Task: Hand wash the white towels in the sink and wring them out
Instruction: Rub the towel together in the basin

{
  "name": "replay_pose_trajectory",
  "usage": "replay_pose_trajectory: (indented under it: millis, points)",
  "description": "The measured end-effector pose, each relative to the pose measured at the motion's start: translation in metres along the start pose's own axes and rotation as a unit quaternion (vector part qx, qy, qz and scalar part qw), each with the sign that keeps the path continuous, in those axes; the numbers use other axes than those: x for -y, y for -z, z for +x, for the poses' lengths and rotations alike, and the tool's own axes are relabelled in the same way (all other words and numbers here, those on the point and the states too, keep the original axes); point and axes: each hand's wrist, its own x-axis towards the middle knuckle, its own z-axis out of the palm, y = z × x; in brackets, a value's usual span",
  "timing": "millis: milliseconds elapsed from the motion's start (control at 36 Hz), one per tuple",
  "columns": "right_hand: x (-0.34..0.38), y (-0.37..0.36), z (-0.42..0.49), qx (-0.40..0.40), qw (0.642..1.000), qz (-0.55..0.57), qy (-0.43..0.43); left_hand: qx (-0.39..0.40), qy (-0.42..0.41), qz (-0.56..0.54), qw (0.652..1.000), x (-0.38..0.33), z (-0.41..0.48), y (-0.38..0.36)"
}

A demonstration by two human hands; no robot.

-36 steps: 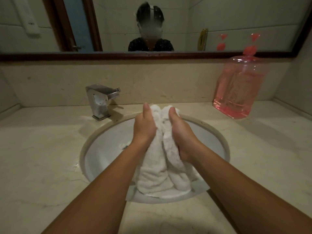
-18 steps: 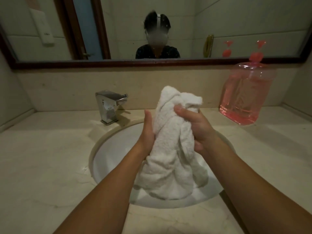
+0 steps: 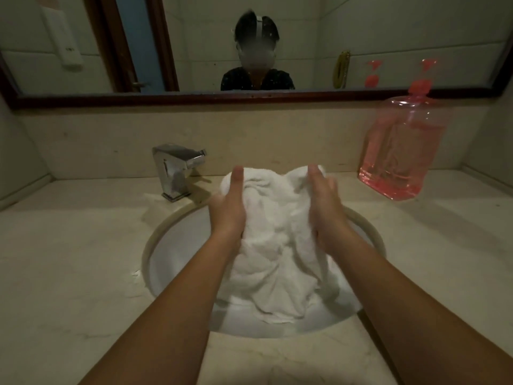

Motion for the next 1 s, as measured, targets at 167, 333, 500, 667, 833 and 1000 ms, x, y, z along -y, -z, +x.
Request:
replay_pose_trajectory:
  millis: [167, 333, 500, 667, 833, 1000]
  points:
    - [-0.016, -0.035, -0.020, 0.029, 0.997, -0.061, 0.020, 0.026, -0.072, 0.011, 0.997, 0.004, -0.021, -0.028]
    - [-0.010, -0.026, -0.013, 0.007, 0.998, -0.059, -0.024, 0.017, -0.099, 0.055, 0.993, -0.002, -0.025, -0.034]
    - [-0.013, -0.030, -0.026, 0.022, 0.998, -0.063, 0.001, 0.026, -0.053, 0.066, 0.996, -0.004, -0.015, -0.020]
    - [-0.015, -0.027, -0.005, 0.009, 0.996, -0.082, -0.019, 0.047, -0.090, 0.084, 0.991, -0.001, -0.017, -0.027]
    - [-0.023, -0.028, -0.021, 0.018, 0.995, -0.095, 0.010, 0.025, -0.051, 0.103, 0.993, 0.002, -0.012, -0.022]
    - [-0.016, -0.020, 0.003, -0.020, 0.993, -0.112, -0.001, 0.125, -0.081, 0.076, 0.986, 0.001, -0.025, -0.028]
